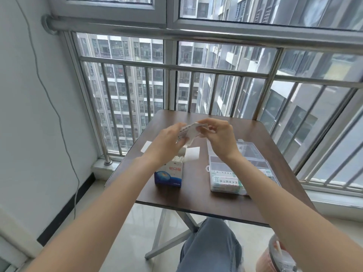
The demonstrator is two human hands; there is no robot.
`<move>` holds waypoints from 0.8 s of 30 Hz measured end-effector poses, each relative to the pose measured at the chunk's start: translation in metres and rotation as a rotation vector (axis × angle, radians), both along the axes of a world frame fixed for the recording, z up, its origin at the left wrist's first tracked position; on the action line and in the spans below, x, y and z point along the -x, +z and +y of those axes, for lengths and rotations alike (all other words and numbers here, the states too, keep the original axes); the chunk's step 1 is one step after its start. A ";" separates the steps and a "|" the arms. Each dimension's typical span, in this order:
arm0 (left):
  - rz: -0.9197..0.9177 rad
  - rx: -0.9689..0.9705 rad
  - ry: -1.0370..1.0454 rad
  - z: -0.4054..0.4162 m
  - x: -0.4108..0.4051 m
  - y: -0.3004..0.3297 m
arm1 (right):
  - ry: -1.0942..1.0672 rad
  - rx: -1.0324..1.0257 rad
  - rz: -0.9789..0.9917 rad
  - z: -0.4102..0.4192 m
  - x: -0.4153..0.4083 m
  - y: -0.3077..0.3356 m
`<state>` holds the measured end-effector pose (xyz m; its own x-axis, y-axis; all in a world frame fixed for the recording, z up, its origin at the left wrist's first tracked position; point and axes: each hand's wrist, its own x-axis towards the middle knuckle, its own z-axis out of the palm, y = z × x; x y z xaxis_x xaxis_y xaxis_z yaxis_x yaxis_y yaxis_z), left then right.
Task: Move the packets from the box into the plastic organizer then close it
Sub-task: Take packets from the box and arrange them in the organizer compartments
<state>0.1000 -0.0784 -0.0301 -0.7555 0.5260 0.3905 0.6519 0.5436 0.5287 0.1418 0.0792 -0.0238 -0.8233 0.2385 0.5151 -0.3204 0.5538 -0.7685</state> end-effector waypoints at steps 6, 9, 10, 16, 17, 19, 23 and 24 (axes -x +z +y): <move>-0.325 -0.101 -0.178 0.022 -0.010 0.023 | 0.144 0.246 -0.049 0.034 -0.033 0.009; -0.749 -0.248 -0.376 0.040 -0.027 0.023 | 0.162 0.333 -0.096 0.051 -0.052 0.007; -0.819 -0.266 -0.414 0.046 -0.031 0.021 | 0.159 0.340 -0.116 0.056 -0.058 0.005; -0.830 -0.332 -0.397 0.075 -0.051 0.003 | 0.000 0.314 -0.249 0.080 -0.075 -0.005; -0.822 -0.348 -0.399 0.078 -0.053 0.000 | -0.020 0.311 -0.265 0.082 -0.076 -0.006; -0.813 -0.380 -0.387 0.083 -0.057 -0.005 | -0.058 0.328 -0.279 0.085 -0.079 -0.010; -0.795 -0.444 -0.326 0.091 -0.061 -0.015 | -0.106 0.362 -0.307 0.090 -0.080 -0.015; -0.791 -0.461 -0.314 0.092 -0.061 -0.018 | -0.116 0.389 -0.314 0.092 -0.080 -0.017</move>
<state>0.1608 0.0136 -0.0483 -0.7399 0.6710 0.0479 0.0957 0.0344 0.9948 0.2216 0.1709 -0.0405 -0.8806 0.4628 0.1017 0.0061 0.2257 -0.9742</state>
